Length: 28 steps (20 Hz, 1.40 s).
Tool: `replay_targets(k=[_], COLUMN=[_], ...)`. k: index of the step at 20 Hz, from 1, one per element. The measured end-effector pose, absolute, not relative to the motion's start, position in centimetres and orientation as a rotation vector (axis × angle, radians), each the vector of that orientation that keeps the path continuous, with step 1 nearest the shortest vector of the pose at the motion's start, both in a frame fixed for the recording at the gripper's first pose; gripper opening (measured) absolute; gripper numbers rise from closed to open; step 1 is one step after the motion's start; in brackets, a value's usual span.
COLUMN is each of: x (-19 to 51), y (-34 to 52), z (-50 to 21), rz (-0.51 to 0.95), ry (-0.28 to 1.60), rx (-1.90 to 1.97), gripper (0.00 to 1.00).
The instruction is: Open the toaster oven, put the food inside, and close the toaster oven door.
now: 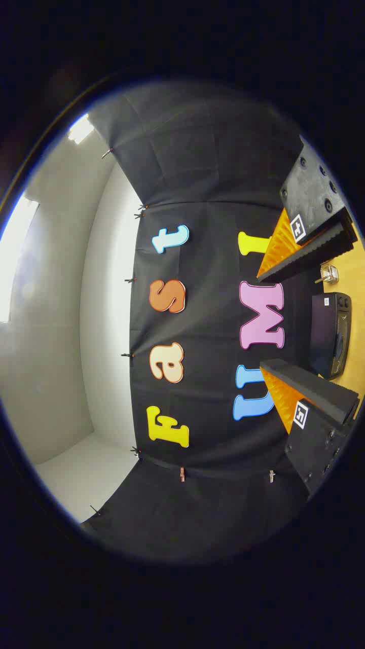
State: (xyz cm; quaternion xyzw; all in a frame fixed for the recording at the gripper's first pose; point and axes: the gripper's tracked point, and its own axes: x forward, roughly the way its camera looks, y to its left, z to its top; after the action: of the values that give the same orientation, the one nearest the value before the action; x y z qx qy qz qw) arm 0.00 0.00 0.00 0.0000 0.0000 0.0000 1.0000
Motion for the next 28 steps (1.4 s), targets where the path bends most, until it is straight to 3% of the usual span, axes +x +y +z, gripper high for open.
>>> replay_targets(k=[28], x=[-0.7], y=[-2.2], z=[-0.3], rz=[-0.052], ry=[0.005], rx=[-0.013], gripper=[0.97])
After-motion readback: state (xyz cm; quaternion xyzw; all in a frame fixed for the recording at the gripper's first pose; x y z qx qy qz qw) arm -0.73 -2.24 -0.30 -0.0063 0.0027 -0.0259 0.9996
